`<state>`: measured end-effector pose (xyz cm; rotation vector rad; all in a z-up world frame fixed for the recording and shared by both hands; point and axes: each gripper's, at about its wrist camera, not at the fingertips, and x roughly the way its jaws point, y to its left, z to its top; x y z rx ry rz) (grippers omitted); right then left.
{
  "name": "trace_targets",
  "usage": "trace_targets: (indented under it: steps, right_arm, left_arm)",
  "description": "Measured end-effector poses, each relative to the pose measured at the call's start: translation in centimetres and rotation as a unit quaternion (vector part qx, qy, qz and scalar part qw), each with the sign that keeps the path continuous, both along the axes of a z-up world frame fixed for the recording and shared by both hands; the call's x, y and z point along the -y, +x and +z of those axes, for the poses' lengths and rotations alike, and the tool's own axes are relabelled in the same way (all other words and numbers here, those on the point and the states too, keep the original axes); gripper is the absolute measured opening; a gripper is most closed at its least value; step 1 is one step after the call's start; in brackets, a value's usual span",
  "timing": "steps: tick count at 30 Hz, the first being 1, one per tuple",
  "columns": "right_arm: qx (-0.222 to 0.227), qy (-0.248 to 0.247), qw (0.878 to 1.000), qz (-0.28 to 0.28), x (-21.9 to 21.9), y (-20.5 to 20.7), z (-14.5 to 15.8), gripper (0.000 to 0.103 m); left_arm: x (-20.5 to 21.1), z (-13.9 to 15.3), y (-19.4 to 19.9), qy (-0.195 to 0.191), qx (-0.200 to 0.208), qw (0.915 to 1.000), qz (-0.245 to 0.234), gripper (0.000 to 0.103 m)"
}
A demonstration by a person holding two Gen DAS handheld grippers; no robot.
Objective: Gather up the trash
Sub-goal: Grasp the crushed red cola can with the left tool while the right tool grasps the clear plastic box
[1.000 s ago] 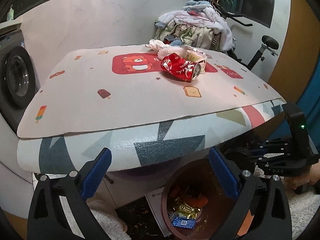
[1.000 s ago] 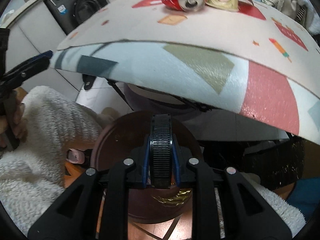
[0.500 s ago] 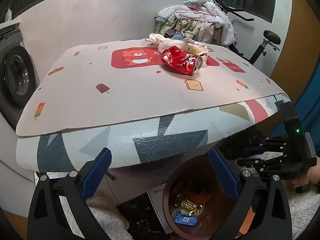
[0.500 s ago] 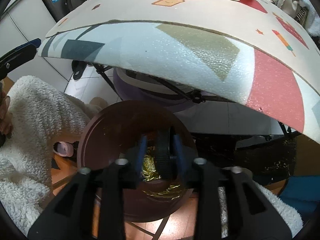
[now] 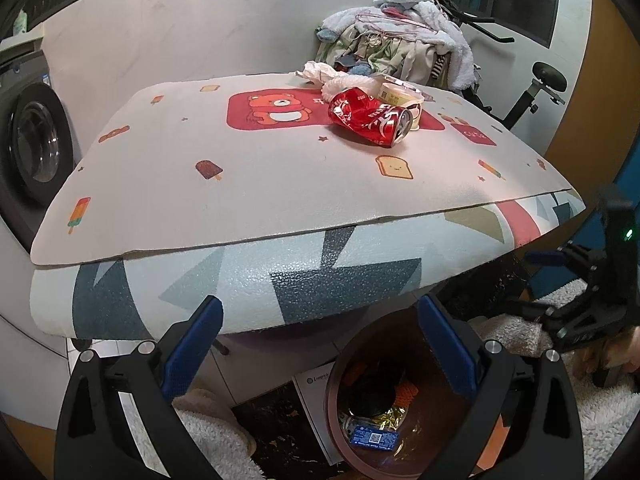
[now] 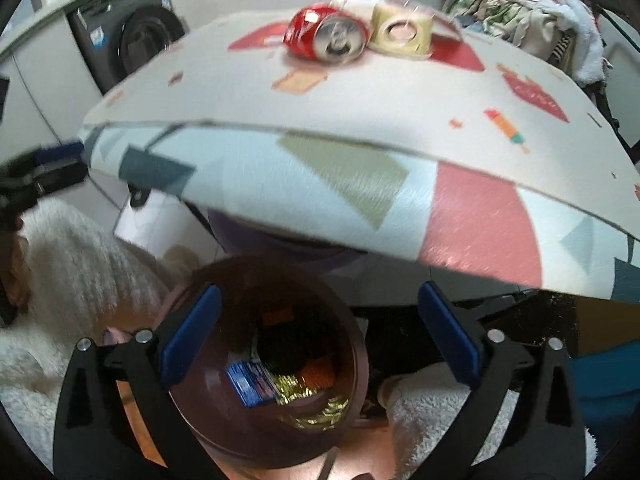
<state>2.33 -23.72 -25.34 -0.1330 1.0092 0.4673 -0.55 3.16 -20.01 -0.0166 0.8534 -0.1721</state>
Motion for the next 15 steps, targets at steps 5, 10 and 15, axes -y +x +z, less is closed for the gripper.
trace_targets:
  steps: [5, 10, 15]
  right_arm:
    - [0.03, 0.011, 0.999, -0.034, 1.4, 0.9, 2.1, 0.097]
    - [0.056, 0.044, 0.997, -0.037, 2.4, 2.3, 4.4, 0.097]
    - [0.092, 0.034, 0.995, -0.035, 2.3, 4.2, 6.5, 0.098]
  left_arm:
    - [-0.3, 0.6, 0.7, -0.012, -0.001, 0.9999, -0.004, 0.097]
    - [0.3, 2.6, 2.3, 0.009, 0.025, 0.9992, -0.029, 0.097]
    - [0.9, 4.8, 5.3, 0.002, 0.041, 0.9983, -0.042, 0.097]
